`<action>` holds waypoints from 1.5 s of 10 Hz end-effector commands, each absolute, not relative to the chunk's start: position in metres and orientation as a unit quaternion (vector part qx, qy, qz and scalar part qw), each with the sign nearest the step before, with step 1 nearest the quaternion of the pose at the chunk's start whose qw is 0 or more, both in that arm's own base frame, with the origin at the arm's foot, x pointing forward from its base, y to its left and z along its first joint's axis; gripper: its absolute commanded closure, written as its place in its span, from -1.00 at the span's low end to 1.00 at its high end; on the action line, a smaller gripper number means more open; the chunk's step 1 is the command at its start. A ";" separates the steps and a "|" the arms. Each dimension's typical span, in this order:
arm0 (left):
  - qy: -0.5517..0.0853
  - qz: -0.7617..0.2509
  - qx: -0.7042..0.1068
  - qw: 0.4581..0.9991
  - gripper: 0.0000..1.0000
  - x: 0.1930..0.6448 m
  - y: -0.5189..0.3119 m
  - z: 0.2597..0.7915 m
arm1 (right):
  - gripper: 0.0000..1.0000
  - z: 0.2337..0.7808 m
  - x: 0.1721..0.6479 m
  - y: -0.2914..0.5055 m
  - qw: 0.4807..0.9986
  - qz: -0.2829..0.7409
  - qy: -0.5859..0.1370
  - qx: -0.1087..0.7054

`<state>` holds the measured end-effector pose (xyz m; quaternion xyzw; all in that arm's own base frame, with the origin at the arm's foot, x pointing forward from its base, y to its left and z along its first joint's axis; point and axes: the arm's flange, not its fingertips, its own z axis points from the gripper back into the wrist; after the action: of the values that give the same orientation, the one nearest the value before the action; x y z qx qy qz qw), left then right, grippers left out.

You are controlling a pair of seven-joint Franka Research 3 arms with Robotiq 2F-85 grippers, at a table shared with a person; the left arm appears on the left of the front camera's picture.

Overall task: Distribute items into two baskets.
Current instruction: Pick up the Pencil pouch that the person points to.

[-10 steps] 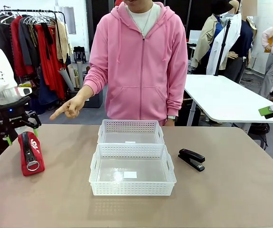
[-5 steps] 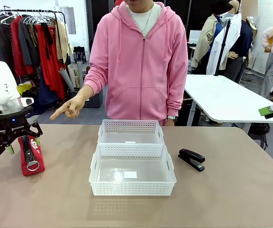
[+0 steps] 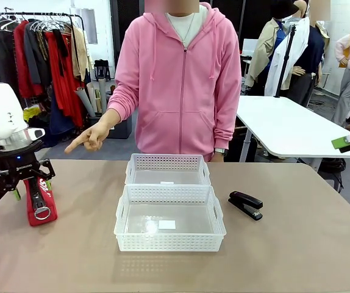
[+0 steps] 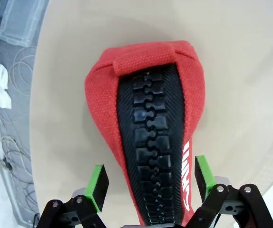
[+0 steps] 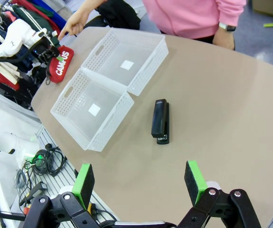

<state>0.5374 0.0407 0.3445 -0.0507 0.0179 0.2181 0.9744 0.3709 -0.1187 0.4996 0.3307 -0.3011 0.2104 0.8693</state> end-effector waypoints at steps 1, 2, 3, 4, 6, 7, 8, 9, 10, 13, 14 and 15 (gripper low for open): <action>0.010 0.196 -0.065 0.978 -0.12 0.532 0.044 0.346 | -1.00 0.501 0.372 -0.119 0.864 0.213 -0.309 0.336; 0.013 0.195 -0.065 0.979 0.28 0.532 0.044 0.347 | -1.00 0.501 0.372 -0.119 0.864 0.213 -0.309 0.336; 0.015 0.194 -0.066 0.979 0.67 0.532 0.044 0.347 | -1.00 0.501 0.372 -0.119 0.864 0.213 -0.309 0.336; 0.017 0.193 -0.067 0.979 1.00 0.532 0.043 0.348 | -1.00 0.501 0.372 -0.119 0.864 0.213 -0.309 0.336; 0.017 0.191 -0.067 0.979 1.00 0.532 0.042 0.348 | -1.00 0.501 0.372 -0.119 0.864 0.213 -0.309 0.336; 0.019 0.189 -0.069 0.979 1.00 0.532 0.042 0.348 | -1.00 0.501 0.372 -0.119 0.864 0.213 -0.309 0.336; 0.019 0.191 -0.069 0.979 1.00 0.533 0.042 0.348 | -1.00 0.501 0.372 -0.119 0.864 0.213 -0.309 0.336; 0.032 0.178 -0.079 0.980 1.00 0.532 0.042 0.348 | -1.00 0.501 0.372 -0.119 0.864 0.213 -0.309 0.336; 0.016 0.195 -0.058 0.979 1.00 0.537 0.040 0.347 | -1.00 0.501 0.372 -0.119 0.864 0.213 -0.309 0.336; 0.016 0.195 -0.058 0.979 1.00 0.537 0.040 0.347 | -1.00 0.501 0.372 -0.119 0.864 0.213 -0.309 0.336; 0.016 0.195 -0.058 0.979 1.00 0.537 0.040 0.347 | -1.00 0.501 0.372 -0.119 0.864 0.213 -0.309 0.336; 0.016 0.195 -0.058 0.979 1.00 0.537 0.040 0.347 | -1.00 0.501 0.372 -0.119 0.864 0.213 -0.309 0.336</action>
<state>0.5366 0.0396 0.3474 -0.0607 0.0197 0.1900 0.9797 0.3709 -0.1187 0.4996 0.3308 -0.3009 0.2104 0.8693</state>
